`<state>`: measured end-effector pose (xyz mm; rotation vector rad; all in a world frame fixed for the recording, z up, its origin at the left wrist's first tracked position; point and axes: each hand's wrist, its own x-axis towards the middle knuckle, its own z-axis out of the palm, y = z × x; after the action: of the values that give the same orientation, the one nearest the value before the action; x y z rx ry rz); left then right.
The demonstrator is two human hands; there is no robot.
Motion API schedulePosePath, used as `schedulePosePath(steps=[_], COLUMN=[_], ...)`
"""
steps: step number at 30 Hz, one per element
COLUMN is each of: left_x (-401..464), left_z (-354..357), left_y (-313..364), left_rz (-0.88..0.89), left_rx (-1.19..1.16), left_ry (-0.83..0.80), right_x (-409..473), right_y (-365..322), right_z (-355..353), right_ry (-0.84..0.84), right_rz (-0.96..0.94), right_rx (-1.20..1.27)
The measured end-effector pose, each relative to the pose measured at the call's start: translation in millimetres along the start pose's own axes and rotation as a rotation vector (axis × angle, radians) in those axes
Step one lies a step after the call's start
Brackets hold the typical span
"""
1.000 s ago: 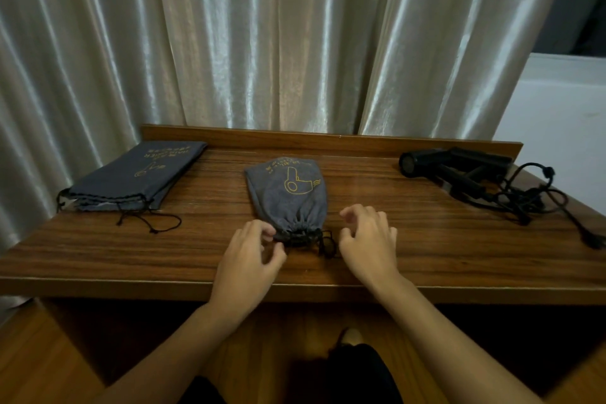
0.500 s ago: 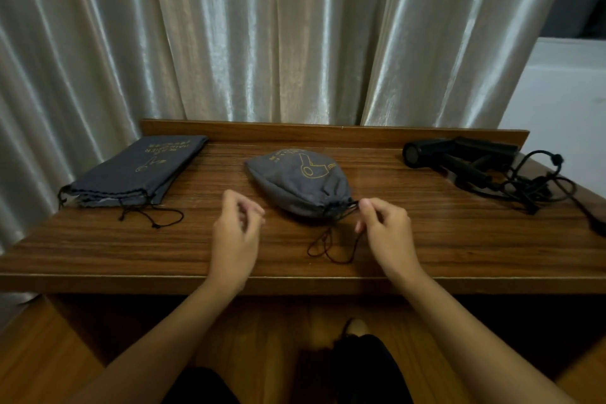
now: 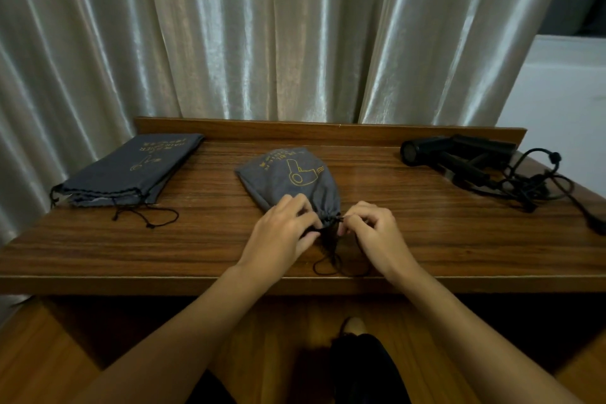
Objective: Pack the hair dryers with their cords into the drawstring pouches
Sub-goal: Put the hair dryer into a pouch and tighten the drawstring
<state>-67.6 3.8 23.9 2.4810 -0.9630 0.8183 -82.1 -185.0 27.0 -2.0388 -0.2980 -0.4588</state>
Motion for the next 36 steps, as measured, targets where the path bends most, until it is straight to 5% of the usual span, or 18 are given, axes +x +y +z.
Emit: schedulePosePath(steps=[4,8,10,12,14,17,24,28,33,36], left_x=[-4,-10,-10,-7,0,7,2,-6,-4,6], left_z=[3,6,6,5,-2,-16,-35,-51,-69,-75], left_y=[-6,-8,-7,-5,-3,-11,-34,-49,-44,-32], left_rz=[-0.090,-0.249,-0.305,-0.502,-0.761,-0.901,-1.001,-1.031,-0.822,-0.595], left_rx=[-0.198,-0.395,-0.471,-0.742,-1.287,-1.809,-1.839,-1.877,-1.779,-1.367], left_ry=[0.053,0.075,0.104,0.108,0.112,0.099,0.220,0.338,0.177,0.155], right_x=[2,4,6,10,15,19,24,27,31,34], right_y=[6,9,9,6,1,-6,-3,7,-4,-21], right_z=[-10,-1,4,7,10,10,-11,-29,-32,-24], right_ry=[0.063,-0.202,-0.182,-0.085,-0.050,-0.073,-0.518,-0.318,-0.051,0.097], right_rz=[-0.151,-0.409,-0.438,-0.421,-0.291,-0.034,0.219,0.340,0.402,0.399], right_rx=[-0.370,-0.647,-0.654,-0.566,-0.312,0.156,0.356,0.659,1.225,1.125])
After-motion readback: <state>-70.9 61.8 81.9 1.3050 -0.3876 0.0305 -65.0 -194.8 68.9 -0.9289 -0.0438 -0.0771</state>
